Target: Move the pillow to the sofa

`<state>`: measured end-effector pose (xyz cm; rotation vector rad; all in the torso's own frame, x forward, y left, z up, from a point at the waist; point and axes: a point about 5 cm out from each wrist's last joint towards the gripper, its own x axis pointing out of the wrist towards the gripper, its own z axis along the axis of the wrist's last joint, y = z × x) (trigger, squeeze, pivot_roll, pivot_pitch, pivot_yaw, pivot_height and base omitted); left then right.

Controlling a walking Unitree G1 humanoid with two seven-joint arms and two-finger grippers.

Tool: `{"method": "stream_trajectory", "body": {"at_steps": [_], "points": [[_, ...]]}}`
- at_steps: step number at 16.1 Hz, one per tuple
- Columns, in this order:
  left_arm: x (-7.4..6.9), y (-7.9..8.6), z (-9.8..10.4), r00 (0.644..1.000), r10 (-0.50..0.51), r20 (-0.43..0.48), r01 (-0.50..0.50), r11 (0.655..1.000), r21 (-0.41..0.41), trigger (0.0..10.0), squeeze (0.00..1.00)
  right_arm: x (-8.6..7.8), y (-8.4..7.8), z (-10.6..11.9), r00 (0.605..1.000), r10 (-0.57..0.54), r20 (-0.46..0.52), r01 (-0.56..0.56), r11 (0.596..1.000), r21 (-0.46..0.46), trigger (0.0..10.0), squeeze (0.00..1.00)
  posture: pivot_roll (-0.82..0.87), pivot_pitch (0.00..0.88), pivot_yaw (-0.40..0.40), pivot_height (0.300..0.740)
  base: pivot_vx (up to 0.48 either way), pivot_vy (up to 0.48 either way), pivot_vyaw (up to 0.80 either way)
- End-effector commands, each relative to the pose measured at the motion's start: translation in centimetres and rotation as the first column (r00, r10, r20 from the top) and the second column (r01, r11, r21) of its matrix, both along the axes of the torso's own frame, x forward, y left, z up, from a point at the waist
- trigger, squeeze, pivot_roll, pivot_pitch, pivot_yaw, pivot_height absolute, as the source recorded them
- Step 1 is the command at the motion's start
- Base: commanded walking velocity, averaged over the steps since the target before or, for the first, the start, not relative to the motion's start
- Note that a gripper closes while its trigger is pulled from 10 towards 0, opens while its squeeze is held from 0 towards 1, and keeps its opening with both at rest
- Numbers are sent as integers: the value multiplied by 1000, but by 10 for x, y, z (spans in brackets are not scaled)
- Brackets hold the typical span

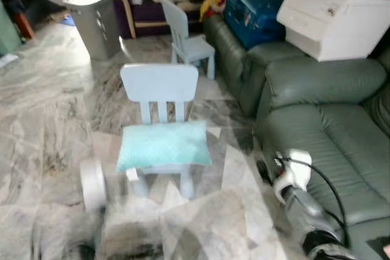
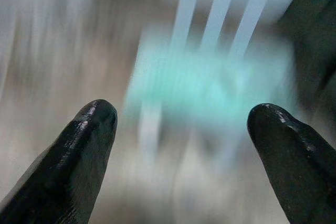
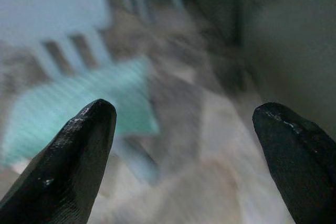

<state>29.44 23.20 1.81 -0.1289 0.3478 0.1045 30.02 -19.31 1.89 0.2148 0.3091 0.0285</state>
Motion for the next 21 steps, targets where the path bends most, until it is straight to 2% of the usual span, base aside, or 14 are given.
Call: {"method": "stream_trajectory", "body": {"at_steps": [1, 2, 3, 5, 6, 7, 9, 10, 11, 12, 14, 16, 18, 21], "points": [[-4, -6, 2, 997, -59, 57, 58, 998, 12, 10000, 0, -1, 2, 6, 998, 20, 57, -20, 1000, 4, 10000, 0, -68, 0, -3, 740, 0, 0, 0], [-2, -12, 14, 986, -112, 120, 107, 993, 41, 10000, 0, 2, 8, 20, 990, 51, 128, -52, 999, 0, 10000, 0, -62, 0, -7, 740, 0, 0, 0], [-1, -14, 18, 983, -126, 137, 120, 991, 51, 10000, 0, 2, 11, 25, 986, 66, 152, -66, 998, -7, 10000, 0, -62, 0, -7, 740, 0, 0, 0], [-5, -25, 39, 947, -236, 216, 219, 971, 99, 10000, 0, 6, 19, 52, 959, 148, 243, -142, 989, -43, 10000, 0, -71, 0, 6, 740, 0, 0, 0], [-10, -33, 52, 916, -304, 260, 275, 951, 143, 10000, 0, 6, 19, 68, 942, 187, 278, -172, 982, -77, 10000, 0, -86, 0, 18, 740, 0, 0, 0], [-15, -38, 63, 889, -346, 299, 296, 934, 201, 10000, 0, 4, 10, 79, 937, 183, 298, -146, 979, -142, 10000, 0, -91, 0, 22, 740, 0, 0, 0], [-22, -43, 75, 875, -342, 342, 287, 937, 200, 10000, 0, -5, -4, 87, 950, 125, 285, -82, 984, -158, 10000, 0, -91, 0, 15, 740, 0, 0, 0], [-30, -42, 79, 894, -281, 350, 233, 957, 172, 10000, 0, -17, -4, 90, 948, 129, 292, -79, 981, -175, 10000, 0, -102, 0, 10, 740, 0, 0, 0], [-30, -42, 79, 894, -281, 350, 233, 957, 172, 10000, 0, -17, -4, 90, 948, 129, 292, -79, 981, -175, 10000, 0, -102, 0, 10, 740, 0, 0, 0], [-39, -37, 77, 919, -222, 325, 186, 973, 140, 10000, 0, -25, -4, 85, 961, 63, 269, -26, 990, -138, 10000, 0, -100, 0, 2, 740, 0, 0, 0], [-43, -31, 74, 938, -184, 294, 153, 980, 125, 10000, 0, -29, -1, 80, 972, -33, 231, 48, 997, -61, 10000, 0, -95, 0, 7, 740, 0, 0, 0], [-35, -32, 79, 939, -188, 288, 153, 978, 140, 10000, 0, -28, 15, 81, 972, -5, 234, 16, 999, -47, 10000, 0, -100, 0, 15, 740, 0, 0, 0], [-28, -32, 81, 944, -163, 288, 138, 985, 104, 10000, 0, -28, 23, 83, 967, 34, 251, -21, 998, -54, 10000, 0, -101, 0, 19, 740, 0, 480, 0], [-24, -31, 86, 950, -139, 281, 115, 988, 99, 10000, 0, -30, 24, 87, 969, 40, 245, -25, 998, -64, 10000, 0, -112, 0, 13, 740, 0, 480, 0]]}}
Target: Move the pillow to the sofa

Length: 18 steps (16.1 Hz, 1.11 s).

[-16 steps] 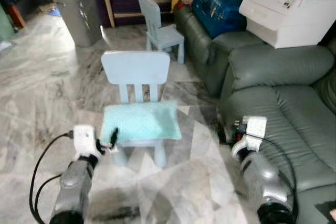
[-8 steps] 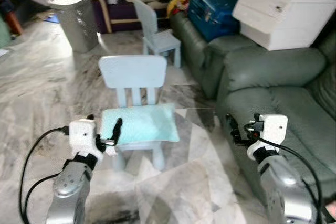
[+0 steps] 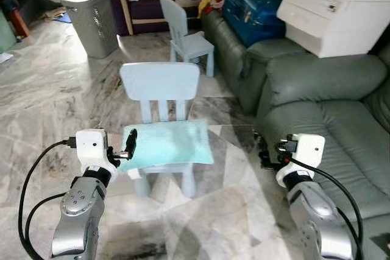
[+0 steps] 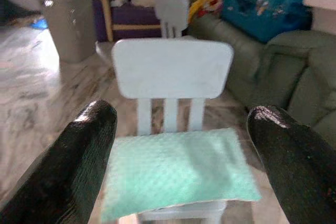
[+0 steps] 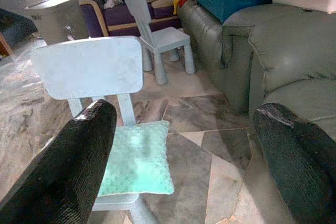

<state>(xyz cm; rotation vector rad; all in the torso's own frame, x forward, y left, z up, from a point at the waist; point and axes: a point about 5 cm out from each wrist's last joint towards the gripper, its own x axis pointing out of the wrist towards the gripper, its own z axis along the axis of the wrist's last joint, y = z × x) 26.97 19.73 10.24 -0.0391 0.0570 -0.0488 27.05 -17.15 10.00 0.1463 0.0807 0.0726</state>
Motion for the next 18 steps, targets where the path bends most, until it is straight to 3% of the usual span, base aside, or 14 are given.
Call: {"method": "stream_trajectory", "body": {"at_steps": [1, 5, 10, 18], "points": [[1, 3, 2, 1000, 25, -6, -25, 1000, 0, 10000, 0, 0, 2, 7, 1000, 4, 19, -3, 1000, -3, 10000, 0, -115, 0, 13, 740, 0, 480, 0], [5, -6, 1, 1000, 22, -17, -22, 1000, -9, 10000, 0, 4, -2, 12, 1000, 3, 30, -3, 1000, -16, 10000, 0, -119, 0, 12, 740, 0, 447, 0], [16, -10, 13, 998, 22, 51, -23, 1000, 16, 10000, 0, 6, 0, 13, 999, 3, 39, -3, 1000, -16, 10000, 0, -123, 0, 28, 740, 0, 0, 0], [18, -4, 17, 997, 67, 47, -63, 995, -81, 10000, 0, 8, 9, 18, 995, 60, 80, -57, 998, -40, 10000, 0, -119, 0, 35, 740, 83, 0, 0]]}}
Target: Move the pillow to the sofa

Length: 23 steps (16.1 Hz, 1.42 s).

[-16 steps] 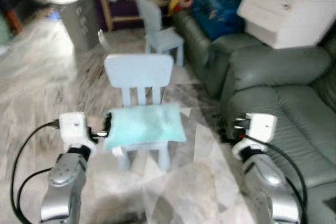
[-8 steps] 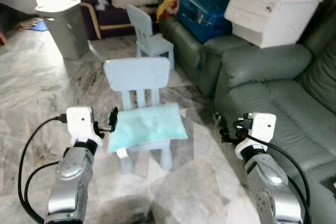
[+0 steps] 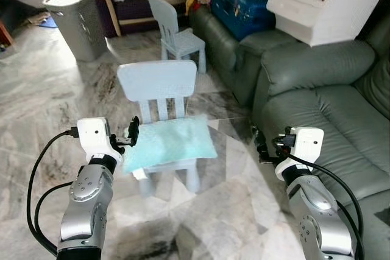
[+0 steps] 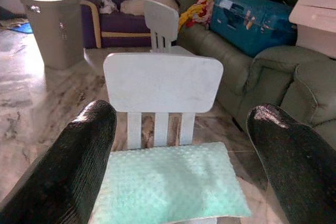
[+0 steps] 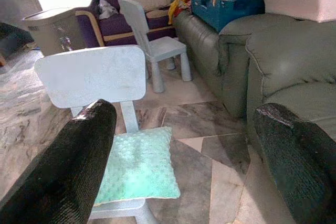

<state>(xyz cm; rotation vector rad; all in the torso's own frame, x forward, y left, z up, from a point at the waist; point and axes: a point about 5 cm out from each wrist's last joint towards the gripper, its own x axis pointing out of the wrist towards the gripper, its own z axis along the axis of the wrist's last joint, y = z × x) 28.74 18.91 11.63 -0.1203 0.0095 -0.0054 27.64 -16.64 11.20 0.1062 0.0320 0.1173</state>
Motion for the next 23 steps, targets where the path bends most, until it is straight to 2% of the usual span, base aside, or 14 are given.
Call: {"method": "stream_trajectory", "body": {"at_steps": [1, 19, 23], "points": [[0, 4, 3, 1000, 22, 1, -22, 1000, -2, 10000, 0, 2, 5, 7, 999, 25, 33, -24, 1000, -6, 10000, 0, -118, 0, 34, 740, 375, 0, 0], [-1, 0, 1, 1000, 14, -23, -15, 999, -36, 10000, 0, 2, 12, 7, 996, 72, 44, -71, 997, -16, 10000, 0, -120, 0, 31, 740, 407, 0, 0], [-2, -1, -3, 998, 30, -49, -33, 998, -48, 10000, 0, 1, 12, 6, 996, 75, 40, -74, 997, -18, 10000, 0, -119, 0, 30, 740, 158, 0, 0]]}}
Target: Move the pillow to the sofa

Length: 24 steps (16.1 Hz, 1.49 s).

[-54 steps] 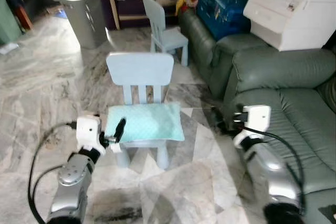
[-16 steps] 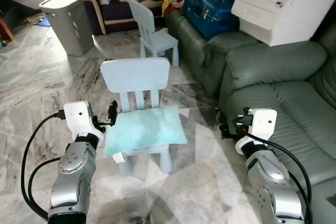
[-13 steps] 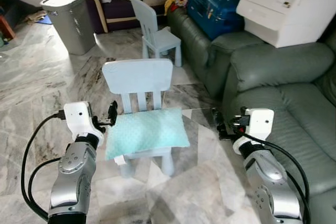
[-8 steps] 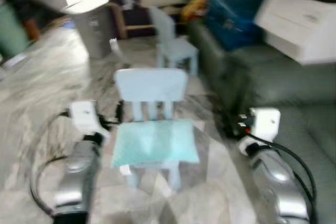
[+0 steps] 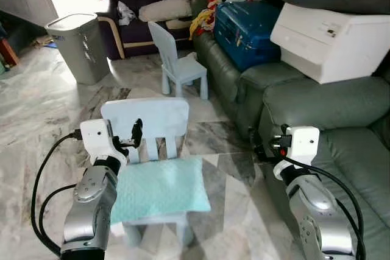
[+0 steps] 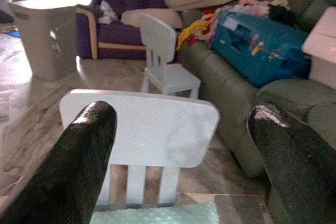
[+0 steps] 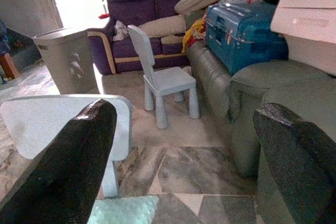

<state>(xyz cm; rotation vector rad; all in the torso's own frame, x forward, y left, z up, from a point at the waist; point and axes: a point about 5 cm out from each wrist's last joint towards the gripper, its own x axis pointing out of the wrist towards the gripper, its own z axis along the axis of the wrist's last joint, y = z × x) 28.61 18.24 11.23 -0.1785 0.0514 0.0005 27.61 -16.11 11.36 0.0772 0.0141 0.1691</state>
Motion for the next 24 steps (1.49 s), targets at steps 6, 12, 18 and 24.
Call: {"method": "stream_trajectory", "body": {"at_steps": [6, 12, 18, 24], "points": [[2, 2, 2, 1000, 2, -14, -2, 1000, 13, 10000, 0, 1, 7, 5, 1000, 24, 17, -24, 1000, 10, 10000, 0, -123, 0, 30, 740, 0, 256, 0], [3, 1, 1, 1000, -1, -19, 2, 1000, 15, 10000, 0, 2, 6, 5, 1000, 20, 19, -20, 1000, 12, 10000, 0, -124, 0, 32, 740, 0, 480, 0], [3, 1, 1, 1000, 7, -21, -6, 999, 41, 10000, 0, 1, 6, 4, 1000, 12, 17, -12, 1000, 14, 10000, 0, -125, 0, 36, 740, 0, 379, 0], [5, 1, 1, 1000, 24, 3, -24, 998, 61, 10000, 0, 1, 5, 3, 1000, 12, 20, -13, 1000, 6, 10000, 0, -126, 0, 36, 740, 0, 0, 0]]}}
